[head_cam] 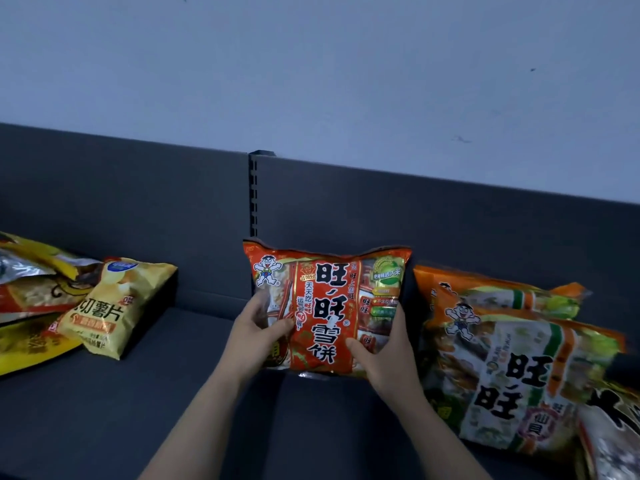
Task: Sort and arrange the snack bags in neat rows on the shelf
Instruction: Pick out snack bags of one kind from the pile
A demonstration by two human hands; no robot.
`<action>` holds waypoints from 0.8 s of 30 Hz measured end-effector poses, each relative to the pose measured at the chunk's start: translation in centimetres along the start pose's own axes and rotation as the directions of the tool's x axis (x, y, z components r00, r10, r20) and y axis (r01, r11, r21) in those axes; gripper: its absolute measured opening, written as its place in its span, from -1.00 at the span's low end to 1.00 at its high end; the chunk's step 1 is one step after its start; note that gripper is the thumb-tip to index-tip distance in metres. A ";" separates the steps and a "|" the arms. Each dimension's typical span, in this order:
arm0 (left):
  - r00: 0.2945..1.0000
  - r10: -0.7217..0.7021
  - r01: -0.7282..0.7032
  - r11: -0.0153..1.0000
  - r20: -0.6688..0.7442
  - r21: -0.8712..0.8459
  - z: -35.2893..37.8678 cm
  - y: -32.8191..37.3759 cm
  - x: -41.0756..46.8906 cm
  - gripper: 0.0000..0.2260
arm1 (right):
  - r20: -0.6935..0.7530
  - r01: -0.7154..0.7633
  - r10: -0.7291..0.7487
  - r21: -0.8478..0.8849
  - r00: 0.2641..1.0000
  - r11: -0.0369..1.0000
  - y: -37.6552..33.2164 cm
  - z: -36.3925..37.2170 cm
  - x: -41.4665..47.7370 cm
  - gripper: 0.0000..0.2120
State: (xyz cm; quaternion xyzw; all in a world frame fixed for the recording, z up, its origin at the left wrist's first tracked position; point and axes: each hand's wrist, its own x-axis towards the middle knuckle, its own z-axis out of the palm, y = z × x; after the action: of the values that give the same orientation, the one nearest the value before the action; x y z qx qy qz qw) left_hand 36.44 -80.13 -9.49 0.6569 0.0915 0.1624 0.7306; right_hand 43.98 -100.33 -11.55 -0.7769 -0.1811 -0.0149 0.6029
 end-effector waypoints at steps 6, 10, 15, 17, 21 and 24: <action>0.991 -0.100 0.097 0.994 0.086 0.041 -1.0 -3.7 4.6 -0.39 | -0.130 -0.107 0.107 0.008 0.986 0.994 3.6 3.0 -0.5 -0.14; 0.987 -0.066 0.050 0.992 0.147 0.113 -1.8 -4.4 5.2 -0.38 | -0.209 -0.148 0.131 -0.069 0.969 0.987 4.6 3.9 -1.1 -0.04; 0.890 0.446 -0.325 0.767 -0.097 0.554 -1.4 -1.7 5.8 -0.31 | -0.214 -0.179 0.151 -0.121 0.965 0.976 4.5 4.1 -0.9 0.13; 0.765 0.643 -0.440 0.560 -0.033 0.701 -0.8 0.7 6.8 -0.45 | -0.230 -0.191 0.159 -0.120 0.960 0.974 4.4 4.1 -1.0 0.16; 0.731 0.661 -0.417 0.235 0.170 0.878 -0.1 3.8 10.9 -0.70 | -0.255 -0.210 0.168 -0.143 0.952 0.967 4.2 4.4 -1.1 0.21; 0.737 0.635 -0.440 0.188 0.233 0.878 0.2 4.6 12.9 -0.84 | -0.265 -0.214 0.166 -0.161 0.950 0.964 4.1 4.5 -1.1 0.21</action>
State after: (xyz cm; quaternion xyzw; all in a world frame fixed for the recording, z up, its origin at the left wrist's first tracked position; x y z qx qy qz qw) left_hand 48.01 -75.32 -3.89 0.9084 -0.0072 0.3924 0.1445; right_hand 43.27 -97.22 -16.92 -0.8360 -0.0257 -0.0710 0.5435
